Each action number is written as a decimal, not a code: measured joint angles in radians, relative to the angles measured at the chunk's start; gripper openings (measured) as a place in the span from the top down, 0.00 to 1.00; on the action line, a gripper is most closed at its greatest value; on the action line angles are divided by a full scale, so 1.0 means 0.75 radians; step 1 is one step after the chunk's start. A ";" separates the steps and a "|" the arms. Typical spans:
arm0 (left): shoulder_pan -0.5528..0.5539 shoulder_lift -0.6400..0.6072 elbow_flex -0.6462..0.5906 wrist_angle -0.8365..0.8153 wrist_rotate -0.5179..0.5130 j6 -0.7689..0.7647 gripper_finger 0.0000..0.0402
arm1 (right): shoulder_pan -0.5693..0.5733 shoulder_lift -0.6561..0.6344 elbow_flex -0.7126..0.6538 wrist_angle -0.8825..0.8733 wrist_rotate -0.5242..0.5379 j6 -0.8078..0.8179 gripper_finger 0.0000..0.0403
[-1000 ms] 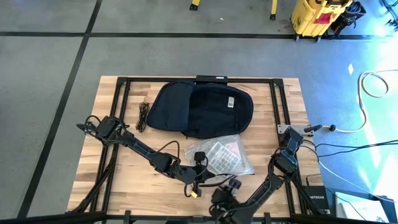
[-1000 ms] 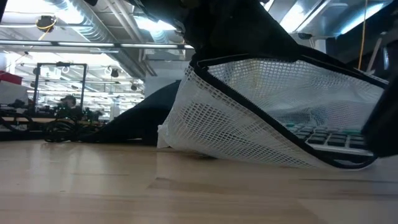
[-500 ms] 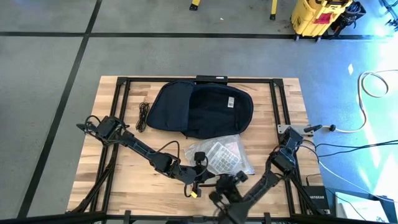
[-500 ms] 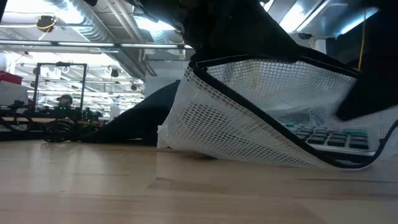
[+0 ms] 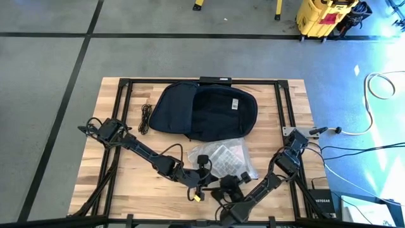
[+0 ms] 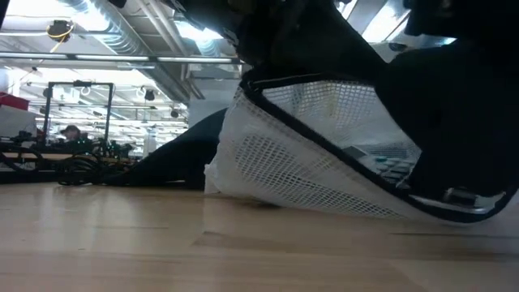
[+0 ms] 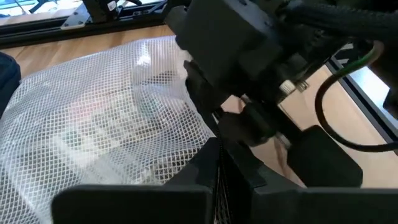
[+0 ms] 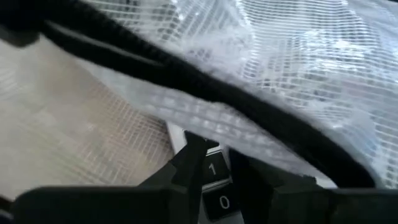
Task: Unpack backpack
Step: Remove the gray calculator from the transparent zip bag
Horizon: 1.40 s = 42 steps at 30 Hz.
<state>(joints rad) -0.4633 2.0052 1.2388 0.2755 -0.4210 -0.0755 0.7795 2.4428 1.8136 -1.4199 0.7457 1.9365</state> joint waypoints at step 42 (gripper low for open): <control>0.002 0.000 0.000 -0.008 0.001 -0.001 1.00 | 0.103 -0.015 0.149 0.073 -0.149 -0.504 0.99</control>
<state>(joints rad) -0.4622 2.0052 1.2388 0.2693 -0.4202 -0.0763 0.8570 2.4317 1.9256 -1.3649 0.6338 1.5581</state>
